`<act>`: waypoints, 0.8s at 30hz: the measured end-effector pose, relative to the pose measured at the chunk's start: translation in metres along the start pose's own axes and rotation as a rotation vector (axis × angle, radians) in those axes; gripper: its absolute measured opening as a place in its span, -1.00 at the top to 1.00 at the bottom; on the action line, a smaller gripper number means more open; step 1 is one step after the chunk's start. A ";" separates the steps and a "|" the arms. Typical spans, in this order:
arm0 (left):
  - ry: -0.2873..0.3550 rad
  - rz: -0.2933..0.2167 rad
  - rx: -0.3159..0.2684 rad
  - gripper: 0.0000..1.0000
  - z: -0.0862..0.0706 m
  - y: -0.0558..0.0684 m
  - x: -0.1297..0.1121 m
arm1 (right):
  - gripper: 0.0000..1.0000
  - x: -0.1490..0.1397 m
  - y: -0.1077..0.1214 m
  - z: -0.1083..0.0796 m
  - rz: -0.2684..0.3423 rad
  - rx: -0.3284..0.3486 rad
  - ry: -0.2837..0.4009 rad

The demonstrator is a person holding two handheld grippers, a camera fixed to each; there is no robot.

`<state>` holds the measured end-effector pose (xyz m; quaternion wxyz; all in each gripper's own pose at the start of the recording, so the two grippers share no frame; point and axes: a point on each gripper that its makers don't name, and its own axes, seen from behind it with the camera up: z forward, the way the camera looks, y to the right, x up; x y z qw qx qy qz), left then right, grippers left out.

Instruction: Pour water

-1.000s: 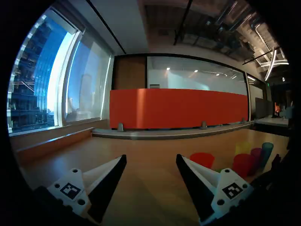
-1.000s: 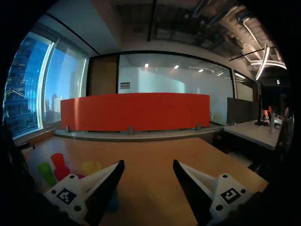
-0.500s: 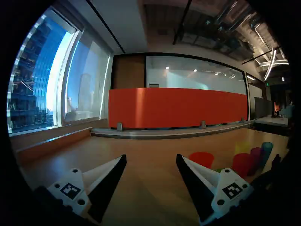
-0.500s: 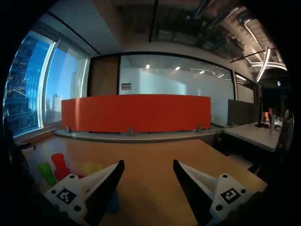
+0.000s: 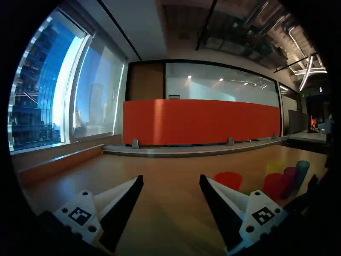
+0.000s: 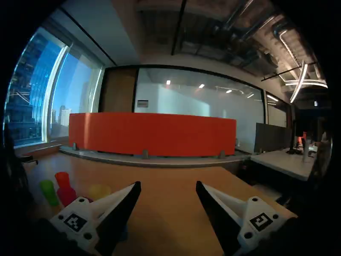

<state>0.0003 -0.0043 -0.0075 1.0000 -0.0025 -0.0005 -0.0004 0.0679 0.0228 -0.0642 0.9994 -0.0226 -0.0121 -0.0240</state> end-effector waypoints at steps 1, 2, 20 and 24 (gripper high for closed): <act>0.000 0.000 0.000 -0.96 0.000 0.000 0.000 | -1.00 0.000 -0.001 0.000 0.001 0.002 0.007; 0.000 0.000 0.000 -0.96 0.000 0.000 0.000 | -1.00 -0.001 -0.001 0.001 0.002 0.005 0.013; 0.000 0.000 0.000 -0.96 0.000 0.000 0.000 | -1.00 -0.024 -0.020 0.034 0.051 0.043 0.081; 0.000 0.000 0.000 -0.96 0.000 0.000 0.000 | -1.00 -0.021 -0.025 0.041 0.061 0.049 0.100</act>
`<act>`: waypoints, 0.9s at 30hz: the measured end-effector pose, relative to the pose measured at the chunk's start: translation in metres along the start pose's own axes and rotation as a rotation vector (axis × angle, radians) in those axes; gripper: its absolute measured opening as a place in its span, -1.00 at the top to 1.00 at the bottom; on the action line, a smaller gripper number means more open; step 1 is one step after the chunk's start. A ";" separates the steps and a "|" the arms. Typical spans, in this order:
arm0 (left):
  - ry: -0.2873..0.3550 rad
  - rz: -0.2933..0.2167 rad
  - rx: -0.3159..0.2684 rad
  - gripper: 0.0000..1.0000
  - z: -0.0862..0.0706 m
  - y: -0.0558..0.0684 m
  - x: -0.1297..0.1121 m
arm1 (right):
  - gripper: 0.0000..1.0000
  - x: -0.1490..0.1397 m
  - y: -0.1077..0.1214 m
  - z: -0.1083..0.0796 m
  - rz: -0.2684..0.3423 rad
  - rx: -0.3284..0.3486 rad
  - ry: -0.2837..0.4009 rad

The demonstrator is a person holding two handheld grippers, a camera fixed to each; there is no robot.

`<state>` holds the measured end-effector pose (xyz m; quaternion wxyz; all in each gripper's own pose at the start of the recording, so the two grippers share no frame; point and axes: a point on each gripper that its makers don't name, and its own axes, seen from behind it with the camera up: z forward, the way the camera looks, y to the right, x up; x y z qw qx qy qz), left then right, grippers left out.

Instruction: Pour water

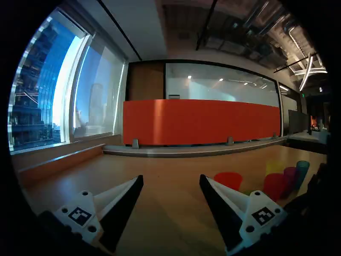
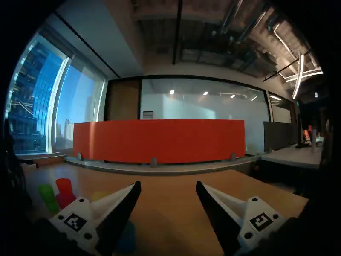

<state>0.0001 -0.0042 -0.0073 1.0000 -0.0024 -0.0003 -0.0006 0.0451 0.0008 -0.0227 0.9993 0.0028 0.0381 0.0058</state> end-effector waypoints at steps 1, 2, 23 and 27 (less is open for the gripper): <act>0.000 0.000 0.000 -0.96 0.000 0.000 0.000 | -1.00 0.000 -0.001 0.001 -0.002 -0.001 0.006; 0.000 0.000 0.000 -0.96 0.000 0.000 0.000 | -0.99 0.001 -0.002 0.003 -0.003 -0.001 0.011; 0.000 0.000 0.000 -0.96 0.001 0.000 0.000 | -1.00 -0.027 -0.003 0.018 0.006 -0.011 -0.034; 0.000 0.000 0.000 -0.96 0.001 0.000 0.000 | -1.00 -0.033 -0.001 0.019 0.015 -0.013 -0.044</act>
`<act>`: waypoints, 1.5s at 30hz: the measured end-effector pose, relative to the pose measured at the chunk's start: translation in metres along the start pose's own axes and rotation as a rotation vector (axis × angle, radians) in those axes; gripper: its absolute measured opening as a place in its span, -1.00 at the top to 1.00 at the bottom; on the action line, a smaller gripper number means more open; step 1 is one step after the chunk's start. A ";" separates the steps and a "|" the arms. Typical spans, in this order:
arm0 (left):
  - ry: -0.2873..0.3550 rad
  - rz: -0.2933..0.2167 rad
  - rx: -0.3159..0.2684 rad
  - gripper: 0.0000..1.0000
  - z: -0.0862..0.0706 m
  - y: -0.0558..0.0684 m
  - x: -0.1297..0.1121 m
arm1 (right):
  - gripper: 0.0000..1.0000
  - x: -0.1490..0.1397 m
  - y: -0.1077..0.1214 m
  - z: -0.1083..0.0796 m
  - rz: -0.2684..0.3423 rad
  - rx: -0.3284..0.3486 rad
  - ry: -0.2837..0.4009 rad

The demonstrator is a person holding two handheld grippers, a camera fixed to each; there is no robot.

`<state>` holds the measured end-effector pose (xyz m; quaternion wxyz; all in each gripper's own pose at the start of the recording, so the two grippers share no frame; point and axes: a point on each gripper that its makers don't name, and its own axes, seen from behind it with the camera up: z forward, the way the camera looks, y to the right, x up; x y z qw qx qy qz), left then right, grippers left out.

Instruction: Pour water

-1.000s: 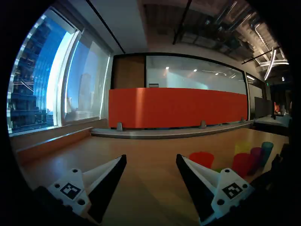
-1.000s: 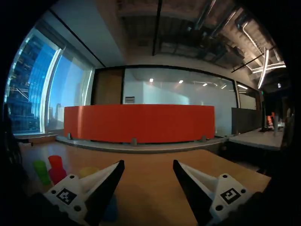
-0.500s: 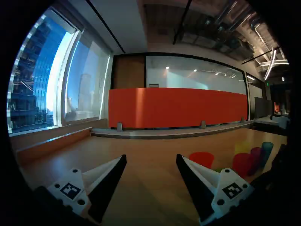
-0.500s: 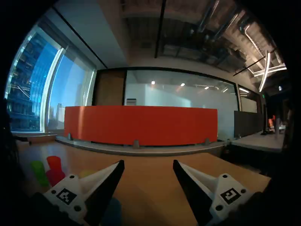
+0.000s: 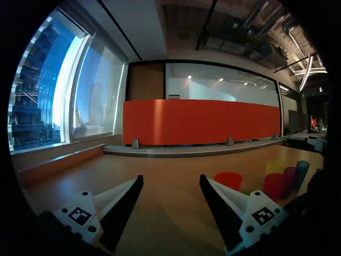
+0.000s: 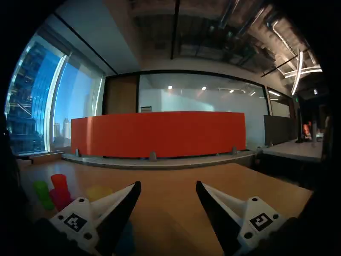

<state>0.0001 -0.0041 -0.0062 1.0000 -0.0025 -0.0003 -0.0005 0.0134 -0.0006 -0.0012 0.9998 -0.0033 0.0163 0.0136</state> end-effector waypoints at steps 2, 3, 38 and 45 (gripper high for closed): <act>0.000 0.000 0.000 -0.96 0.000 0.000 0.000 | -1.00 -0.002 0.001 0.001 -0.004 -0.001 -0.003; 0.000 0.000 0.000 -0.96 0.000 0.000 0.000 | -1.00 -0.003 0.000 0.001 -0.006 -0.001 -0.005; 0.000 0.000 0.000 -0.96 -0.001 0.000 0.000 | -1.00 -0.014 0.002 0.003 -0.027 -0.001 -0.034; 0.000 0.000 0.000 -0.96 -0.001 0.000 0.000 | -1.00 -0.016 0.002 0.003 -0.028 -0.001 -0.035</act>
